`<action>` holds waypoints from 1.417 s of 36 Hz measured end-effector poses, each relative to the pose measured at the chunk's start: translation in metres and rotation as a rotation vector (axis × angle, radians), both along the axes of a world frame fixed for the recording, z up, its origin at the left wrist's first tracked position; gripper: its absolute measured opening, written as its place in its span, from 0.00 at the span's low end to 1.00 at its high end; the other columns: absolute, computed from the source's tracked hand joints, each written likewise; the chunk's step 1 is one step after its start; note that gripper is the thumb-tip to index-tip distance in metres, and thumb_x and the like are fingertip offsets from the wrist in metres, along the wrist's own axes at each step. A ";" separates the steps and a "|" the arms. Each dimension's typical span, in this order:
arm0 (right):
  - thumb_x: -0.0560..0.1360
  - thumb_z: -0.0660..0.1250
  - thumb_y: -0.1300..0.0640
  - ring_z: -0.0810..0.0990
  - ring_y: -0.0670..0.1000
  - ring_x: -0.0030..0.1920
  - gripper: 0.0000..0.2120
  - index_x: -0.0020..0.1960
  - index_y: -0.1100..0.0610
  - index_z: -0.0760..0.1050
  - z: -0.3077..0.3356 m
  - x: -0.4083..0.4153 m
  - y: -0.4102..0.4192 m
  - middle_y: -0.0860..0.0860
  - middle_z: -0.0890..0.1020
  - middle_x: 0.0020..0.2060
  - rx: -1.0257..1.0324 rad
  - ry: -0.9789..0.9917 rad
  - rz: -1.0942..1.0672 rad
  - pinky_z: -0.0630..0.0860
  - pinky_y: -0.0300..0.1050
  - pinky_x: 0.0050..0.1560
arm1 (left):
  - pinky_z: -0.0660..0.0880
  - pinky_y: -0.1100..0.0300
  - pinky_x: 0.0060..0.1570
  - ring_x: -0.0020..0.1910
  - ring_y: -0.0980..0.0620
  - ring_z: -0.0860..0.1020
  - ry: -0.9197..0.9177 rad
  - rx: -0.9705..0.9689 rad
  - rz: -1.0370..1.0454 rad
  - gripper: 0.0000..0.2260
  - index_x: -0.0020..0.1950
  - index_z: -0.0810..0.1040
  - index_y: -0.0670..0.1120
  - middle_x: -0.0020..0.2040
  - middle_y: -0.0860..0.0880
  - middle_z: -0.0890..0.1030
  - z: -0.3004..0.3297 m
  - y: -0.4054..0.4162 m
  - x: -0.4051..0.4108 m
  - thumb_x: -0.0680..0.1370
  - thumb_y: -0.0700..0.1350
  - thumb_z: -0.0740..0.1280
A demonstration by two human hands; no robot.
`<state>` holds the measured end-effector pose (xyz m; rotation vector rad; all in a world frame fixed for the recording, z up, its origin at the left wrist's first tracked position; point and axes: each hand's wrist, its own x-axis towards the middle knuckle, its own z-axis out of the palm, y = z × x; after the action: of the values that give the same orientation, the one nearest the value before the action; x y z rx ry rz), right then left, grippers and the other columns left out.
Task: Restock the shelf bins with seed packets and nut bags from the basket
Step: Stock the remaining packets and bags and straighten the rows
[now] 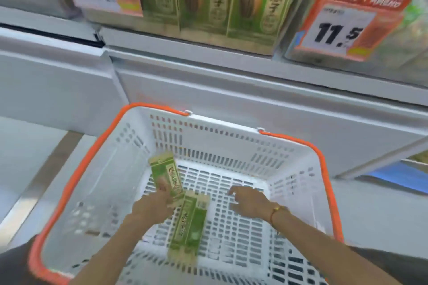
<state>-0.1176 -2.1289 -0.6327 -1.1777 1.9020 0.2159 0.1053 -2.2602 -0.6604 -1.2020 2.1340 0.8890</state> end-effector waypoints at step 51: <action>0.81 0.56 0.58 0.73 0.53 0.67 0.15 0.65 0.47 0.70 0.186 0.009 -0.018 0.52 0.77 0.64 -1.237 0.312 0.887 0.75 0.48 0.62 | 0.77 0.56 0.42 0.42 0.47 0.82 0.940 0.917 0.762 0.21 0.59 0.77 0.45 0.50 0.44 0.82 0.180 -0.015 -0.005 0.79 0.58 0.56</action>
<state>-0.1087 -2.1466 -0.4468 -2.9216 1.5568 -0.4175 0.1007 -2.2751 -0.4807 -1.1380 1.3043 2.7959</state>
